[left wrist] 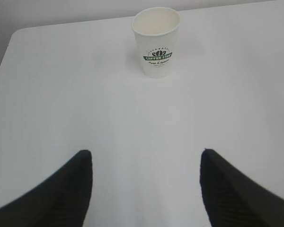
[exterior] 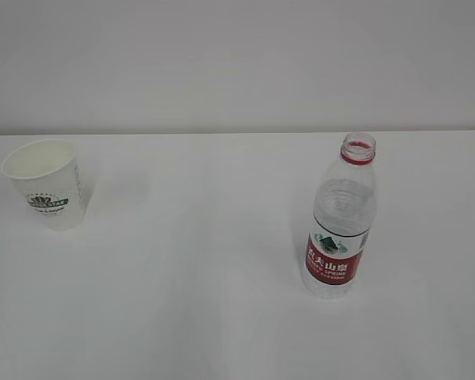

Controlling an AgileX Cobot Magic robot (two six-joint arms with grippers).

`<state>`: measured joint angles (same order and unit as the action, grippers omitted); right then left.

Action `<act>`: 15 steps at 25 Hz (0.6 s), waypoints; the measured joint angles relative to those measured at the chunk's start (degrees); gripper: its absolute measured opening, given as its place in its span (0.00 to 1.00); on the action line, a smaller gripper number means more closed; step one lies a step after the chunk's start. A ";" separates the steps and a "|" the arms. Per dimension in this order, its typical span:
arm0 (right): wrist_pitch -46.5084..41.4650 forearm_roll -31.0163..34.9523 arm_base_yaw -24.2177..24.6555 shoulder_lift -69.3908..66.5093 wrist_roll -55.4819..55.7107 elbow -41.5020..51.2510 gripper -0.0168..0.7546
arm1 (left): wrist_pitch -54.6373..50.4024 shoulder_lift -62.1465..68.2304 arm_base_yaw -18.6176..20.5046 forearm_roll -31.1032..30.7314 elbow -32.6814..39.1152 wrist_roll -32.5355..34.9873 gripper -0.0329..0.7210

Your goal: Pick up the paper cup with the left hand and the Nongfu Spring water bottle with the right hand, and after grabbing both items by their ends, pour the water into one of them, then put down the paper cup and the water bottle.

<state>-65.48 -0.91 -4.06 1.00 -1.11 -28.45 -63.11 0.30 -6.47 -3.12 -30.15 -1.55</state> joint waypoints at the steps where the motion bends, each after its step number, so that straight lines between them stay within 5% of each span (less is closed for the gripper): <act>1: 0.00 0.00 0.00 0.00 0.00 0.00 0.79 | 0.00 0.00 0.00 0.00 0.00 0.00 0.73; 15: 0.42 0.00 0.00 -0.30 0.00 0.00 0.79 | 3.25 0.00 0.00 0.00 -0.33 0.00 0.73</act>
<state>-65.06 -0.91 -4.06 0.70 -1.11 -28.45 -59.86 0.30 -6.47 -3.12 -30.48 -1.55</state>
